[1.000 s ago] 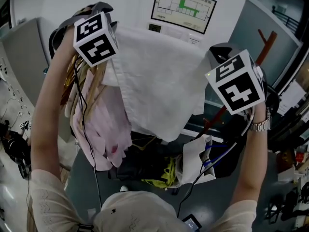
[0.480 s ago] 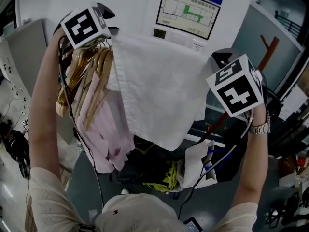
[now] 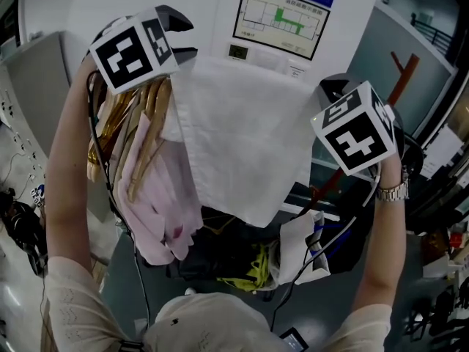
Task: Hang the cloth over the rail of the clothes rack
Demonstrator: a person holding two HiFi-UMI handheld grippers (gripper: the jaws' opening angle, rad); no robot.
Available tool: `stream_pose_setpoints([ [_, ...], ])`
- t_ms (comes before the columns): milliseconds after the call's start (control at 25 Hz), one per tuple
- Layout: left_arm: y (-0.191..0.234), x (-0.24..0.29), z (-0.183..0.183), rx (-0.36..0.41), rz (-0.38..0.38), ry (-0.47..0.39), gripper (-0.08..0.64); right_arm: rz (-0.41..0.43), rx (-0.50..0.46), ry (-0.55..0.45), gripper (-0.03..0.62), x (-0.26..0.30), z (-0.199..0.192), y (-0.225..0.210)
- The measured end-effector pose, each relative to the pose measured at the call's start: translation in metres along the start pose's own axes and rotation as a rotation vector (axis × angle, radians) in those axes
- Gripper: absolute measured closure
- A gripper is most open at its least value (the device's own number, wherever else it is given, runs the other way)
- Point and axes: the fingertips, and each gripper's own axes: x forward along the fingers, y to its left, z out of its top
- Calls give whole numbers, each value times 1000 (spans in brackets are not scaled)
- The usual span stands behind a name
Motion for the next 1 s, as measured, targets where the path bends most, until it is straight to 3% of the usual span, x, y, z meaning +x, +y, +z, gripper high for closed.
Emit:
stream_pose_setpoints([
  [280,-38,9,46,165,97,3,391,-11,5,-28,575,1,1,-4],
  [440,-48,28,43,181,84,43,392,-23,5,-42,575,-6,-10,-4],
  [680,-49,30,39,162,58,71,393,36,-7,-103,575,-25,-34,22],
  [1000,-50,30,41,163,79,107,393,187,218,-253,574,-24,-73,71],
])
